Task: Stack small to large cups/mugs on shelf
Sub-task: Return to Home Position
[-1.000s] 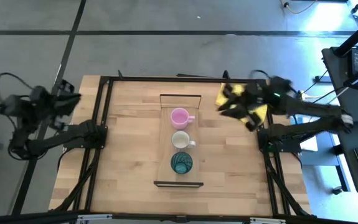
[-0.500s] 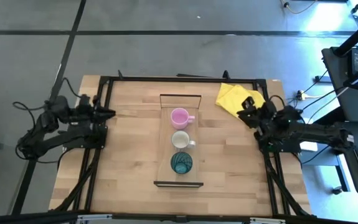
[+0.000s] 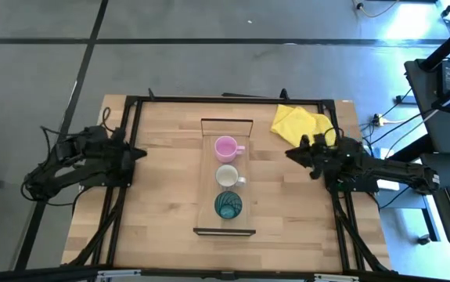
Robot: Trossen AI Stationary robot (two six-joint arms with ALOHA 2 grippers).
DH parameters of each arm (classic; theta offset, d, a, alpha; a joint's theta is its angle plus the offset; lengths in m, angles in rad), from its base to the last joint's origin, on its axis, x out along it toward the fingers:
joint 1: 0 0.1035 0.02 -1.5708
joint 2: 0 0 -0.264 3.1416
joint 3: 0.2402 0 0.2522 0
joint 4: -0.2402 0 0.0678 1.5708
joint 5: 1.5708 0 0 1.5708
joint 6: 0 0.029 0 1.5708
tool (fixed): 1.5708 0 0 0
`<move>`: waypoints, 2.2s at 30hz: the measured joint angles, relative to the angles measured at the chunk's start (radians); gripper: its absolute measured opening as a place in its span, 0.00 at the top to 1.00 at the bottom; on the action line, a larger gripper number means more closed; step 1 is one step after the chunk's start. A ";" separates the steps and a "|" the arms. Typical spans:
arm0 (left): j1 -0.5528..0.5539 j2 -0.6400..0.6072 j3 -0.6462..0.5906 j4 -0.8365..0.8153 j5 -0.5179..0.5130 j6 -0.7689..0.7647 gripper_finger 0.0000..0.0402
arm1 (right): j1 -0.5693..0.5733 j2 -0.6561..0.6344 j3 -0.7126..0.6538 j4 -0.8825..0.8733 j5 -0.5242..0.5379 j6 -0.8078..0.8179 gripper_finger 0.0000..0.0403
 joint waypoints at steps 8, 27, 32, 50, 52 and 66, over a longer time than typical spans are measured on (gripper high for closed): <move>-0.002 -0.002 0.005 0.008 -0.002 -0.018 0.88 | 0.000 0.001 0.001 -0.250 -0.018 0.208 0.81; -0.002 -0.002 0.005 0.008 -0.002 -0.018 0.88 | 0.000 0.007 0.002 -0.266 -0.013 0.205 0.81; -0.002 -0.002 0.005 0.007 -0.002 -0.018 0.88 | 0.000 0.007 0.002 -0.265 -0.013 0.206 0.81; -0.001 -0.002 0.006 0.007 -0.002 -0.018 0.88 | 0.000 0.007 0.002 -0.266 -0.013 0.207 0.81; -0.002 -0.002 0.006 0.007 -0.002 -0.018 0.88 | 0.000 0.007 0.002 -0.266 -0.013 0.205 0.81; -0.001 -0.002 0.006 0.007 -0.002 -0.018 0.88 | 0.000 0.008 0.002 -0.266 -0.013 0.206 0.81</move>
